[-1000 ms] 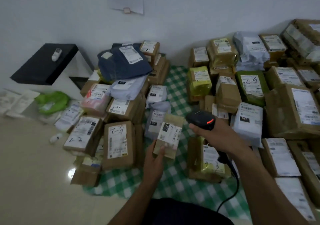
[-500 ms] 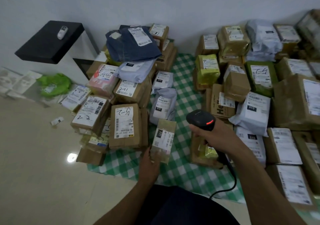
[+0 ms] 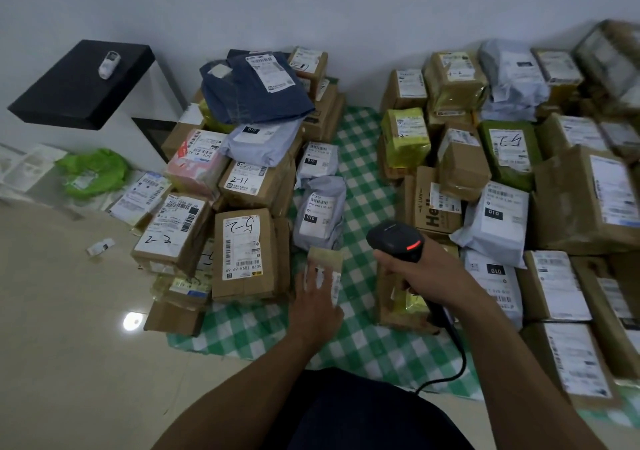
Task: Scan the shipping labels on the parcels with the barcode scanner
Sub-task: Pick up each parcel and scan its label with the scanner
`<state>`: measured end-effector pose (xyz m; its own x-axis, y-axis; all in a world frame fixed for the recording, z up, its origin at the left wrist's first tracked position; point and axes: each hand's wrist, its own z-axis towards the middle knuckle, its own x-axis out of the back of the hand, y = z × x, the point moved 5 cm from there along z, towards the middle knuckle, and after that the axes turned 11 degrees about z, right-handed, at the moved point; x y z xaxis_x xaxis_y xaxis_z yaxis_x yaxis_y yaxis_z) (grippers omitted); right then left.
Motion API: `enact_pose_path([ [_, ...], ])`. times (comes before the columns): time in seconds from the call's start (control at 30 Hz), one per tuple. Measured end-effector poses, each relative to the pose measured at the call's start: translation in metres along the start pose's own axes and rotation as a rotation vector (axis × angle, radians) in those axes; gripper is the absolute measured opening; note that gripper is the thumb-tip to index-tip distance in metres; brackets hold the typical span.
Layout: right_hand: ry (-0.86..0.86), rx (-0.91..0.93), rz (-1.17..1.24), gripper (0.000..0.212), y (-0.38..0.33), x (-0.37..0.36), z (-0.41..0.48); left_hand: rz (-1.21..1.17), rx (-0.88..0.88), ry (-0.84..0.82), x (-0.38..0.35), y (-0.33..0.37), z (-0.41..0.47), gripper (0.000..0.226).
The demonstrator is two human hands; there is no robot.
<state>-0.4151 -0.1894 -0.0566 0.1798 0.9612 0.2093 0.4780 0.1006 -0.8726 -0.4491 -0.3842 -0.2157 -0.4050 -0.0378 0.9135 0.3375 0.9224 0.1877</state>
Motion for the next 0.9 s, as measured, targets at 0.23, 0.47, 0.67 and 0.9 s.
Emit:
enact_pose_path([
  [0.23, 0.025, -0.002, 0.035, 0.023, -0.004, 0.013, 0.000, 0.122, 0.154, -0.070, 0.016, -0.002, 0.022, 0.085],
  [0.47, 0.165, -0.018, 0.117, 0.029, 0.013, 0.060, -0.019, -0.264, -0.028, -0.062, 0.031, 0.054, 0.042, 0.071],
  [0.67, 0.311, -0.025, 0.182, 0.016, 0.034, 0.097, -0.041, -0.819, -0.101, -0.298, 0.037, 0.133, 0.045, 0.052],
  [0.9, 0.336, -0.060, 0.194, 0.018, 0.057, 0.101, -0.049, -0.993, -0.058, -0.363, -0.009, 0.140, 0.042, 0.080],
])
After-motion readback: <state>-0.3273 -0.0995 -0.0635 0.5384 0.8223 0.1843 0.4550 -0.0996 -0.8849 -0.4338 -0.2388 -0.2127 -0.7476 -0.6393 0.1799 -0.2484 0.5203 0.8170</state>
